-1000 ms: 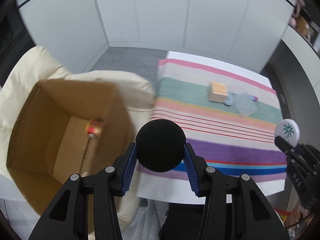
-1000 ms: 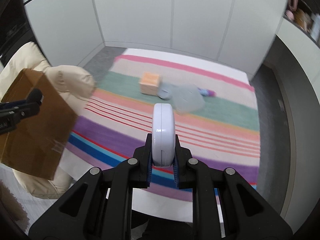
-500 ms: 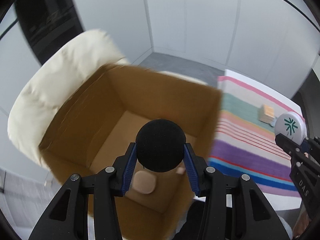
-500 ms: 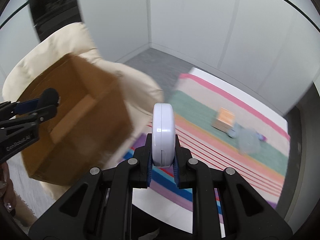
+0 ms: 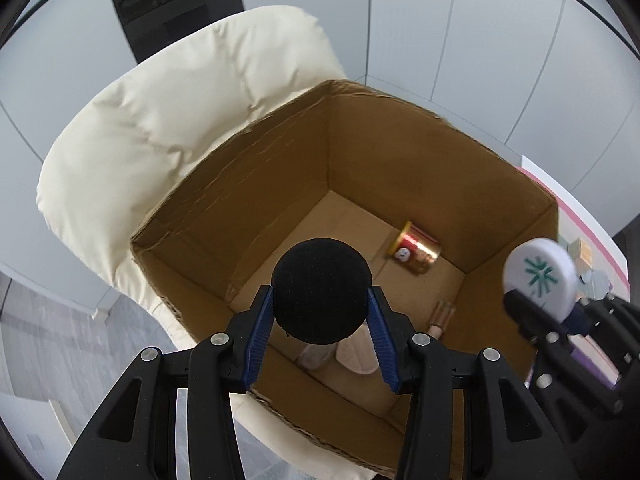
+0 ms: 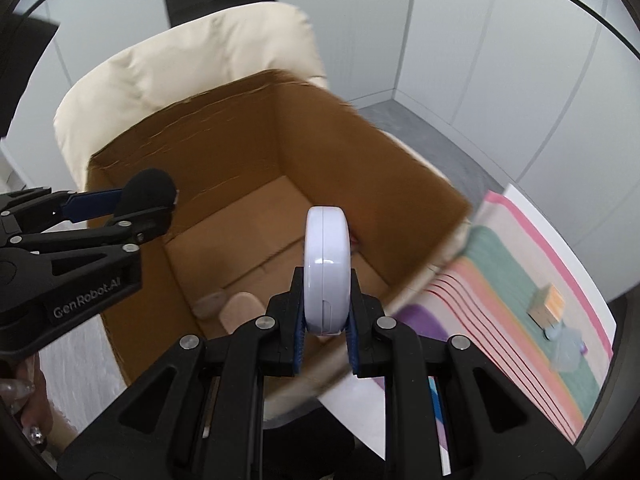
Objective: Organize objects
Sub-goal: 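Carry the sponge and white compact with both tools over the box, then open both tools to drop the sponge and compact into the box, then move both open tools back from the box toward the cloth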
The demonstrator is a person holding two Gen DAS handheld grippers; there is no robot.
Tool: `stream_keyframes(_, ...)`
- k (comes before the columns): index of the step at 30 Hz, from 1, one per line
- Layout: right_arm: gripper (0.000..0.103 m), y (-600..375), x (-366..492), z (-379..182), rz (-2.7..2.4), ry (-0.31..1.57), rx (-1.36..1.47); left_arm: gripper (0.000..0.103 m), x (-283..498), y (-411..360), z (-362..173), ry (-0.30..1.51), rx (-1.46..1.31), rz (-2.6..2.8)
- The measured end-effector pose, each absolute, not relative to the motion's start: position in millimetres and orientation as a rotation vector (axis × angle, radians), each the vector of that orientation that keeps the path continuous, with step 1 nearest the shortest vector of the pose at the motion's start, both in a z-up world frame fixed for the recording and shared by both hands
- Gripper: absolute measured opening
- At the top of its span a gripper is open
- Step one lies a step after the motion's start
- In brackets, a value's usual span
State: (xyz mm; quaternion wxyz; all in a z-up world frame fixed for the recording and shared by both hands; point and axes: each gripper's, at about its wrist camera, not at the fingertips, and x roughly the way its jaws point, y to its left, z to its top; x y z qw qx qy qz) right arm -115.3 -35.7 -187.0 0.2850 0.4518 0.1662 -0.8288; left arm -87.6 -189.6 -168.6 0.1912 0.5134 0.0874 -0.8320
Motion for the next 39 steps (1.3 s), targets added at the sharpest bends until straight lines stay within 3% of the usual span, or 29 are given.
stream_keyframes(6, 0.017, -58, -113, -200, -2.162, 0.456, 1.219, 0.050, -88, -203, -177, 0.281, 1.462, -2.297)
stream_keyframes(9, 0.017, -63, -113, -204, -2.147, 0.464, 1.225, 0.056, -89, -208, -179, 0.301, 1.471, -2.284)
stream_keyframes(10, 0.023, -64, -112, -204, -2.150, 0.464, 1.217, 0.065, -89, -211, -180, 0.337, 1.472, -2.290)
stream_keyframes(11, 0.034, -65, -113, -203, -2.154, 0.467, 1.210, 0.074, -89, -213, -180, 0.363, 1.469, -2.295)
stream_keyframes(12, 0.071, -65, -112, -202, -2.163, 0.472, 1.203, 0.078, -89, -215, -179, 0.385, 1.465, -2.300)
stream_keyframes(13, 0.097, -64, -111, -200, -2.196, 0.485, 1.180, 0.087, -89, -217, -178, 0.403, 1.455, -2.305)
stream_keyframes(14, 0.101, -63, -109, -196, -2.220, 0.490, 1.153, 0.092, -89, -217, -177, 0.404, 1.450, -2.305)
stream_keyframes(29, 0.101, -42, -115, -194, -2.265, 0.426, 1.228, 0.093, -86, -207, -168, 0.365, 1.428, -2.339)
stream_keyframes(39, 0.101, 15, -115, -180, -2.386, 0.310, 1.242, 0.093, -89, -169, -153, 0.217, 1.384, -2.468)
